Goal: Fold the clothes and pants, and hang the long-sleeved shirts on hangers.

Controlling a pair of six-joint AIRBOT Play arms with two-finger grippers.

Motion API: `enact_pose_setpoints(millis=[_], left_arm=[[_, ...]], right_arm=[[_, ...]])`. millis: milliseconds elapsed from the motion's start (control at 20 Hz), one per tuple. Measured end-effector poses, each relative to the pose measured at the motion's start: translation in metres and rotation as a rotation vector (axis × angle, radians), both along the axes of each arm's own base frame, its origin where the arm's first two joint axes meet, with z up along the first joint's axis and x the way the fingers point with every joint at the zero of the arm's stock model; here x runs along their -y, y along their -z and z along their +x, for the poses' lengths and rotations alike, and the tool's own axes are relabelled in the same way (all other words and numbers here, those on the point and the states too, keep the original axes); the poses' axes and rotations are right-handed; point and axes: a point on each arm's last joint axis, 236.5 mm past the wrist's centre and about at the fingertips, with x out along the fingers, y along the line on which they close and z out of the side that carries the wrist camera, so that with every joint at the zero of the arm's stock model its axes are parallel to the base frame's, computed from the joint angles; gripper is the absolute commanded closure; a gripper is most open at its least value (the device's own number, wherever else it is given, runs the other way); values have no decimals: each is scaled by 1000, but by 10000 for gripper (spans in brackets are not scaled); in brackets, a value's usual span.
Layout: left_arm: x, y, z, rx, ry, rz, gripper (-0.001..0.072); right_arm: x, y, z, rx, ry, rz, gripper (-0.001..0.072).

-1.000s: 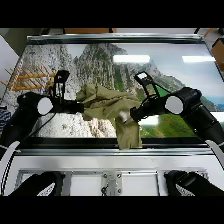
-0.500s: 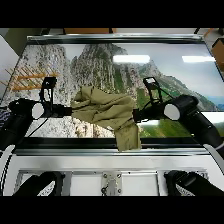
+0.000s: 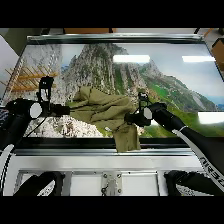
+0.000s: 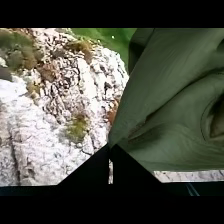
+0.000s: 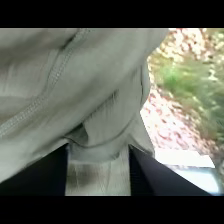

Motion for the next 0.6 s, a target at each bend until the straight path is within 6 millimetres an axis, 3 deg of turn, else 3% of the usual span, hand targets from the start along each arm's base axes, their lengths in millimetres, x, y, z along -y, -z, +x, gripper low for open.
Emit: enact_pose_setpoints(millis=[50, 150, 250, 350, 400, 500, 600], left_arm=[[0, 0, 0, 1, 0, -1, 696], [0, 0, 0, 1, 0, -1, 696], [0, -1, 1, 4, -1, 0, 696], [-3, -11, 7, 30, -3, 7, 696], [-4, -24, 13, 59, -8, 7, 697], [-5, -72, 30, 166, -17, -7, 696], [3, -148, 42, 336, -13, -62, 697]], right_arm=[[-3, 9, 5, 4, 13, 8, 366], [-4, 12, 10, 20, 9, 7, 697], [5, 11, 16, 56, -33, -34, 699], [18, -9, 29, 121, -58, -60, 699], [26, -30, 39, 172, -74, -67, 700], [42, -92, 62, 308, -100, -69, 700], [62, -188, 76, 493, -102, -63, 700]])
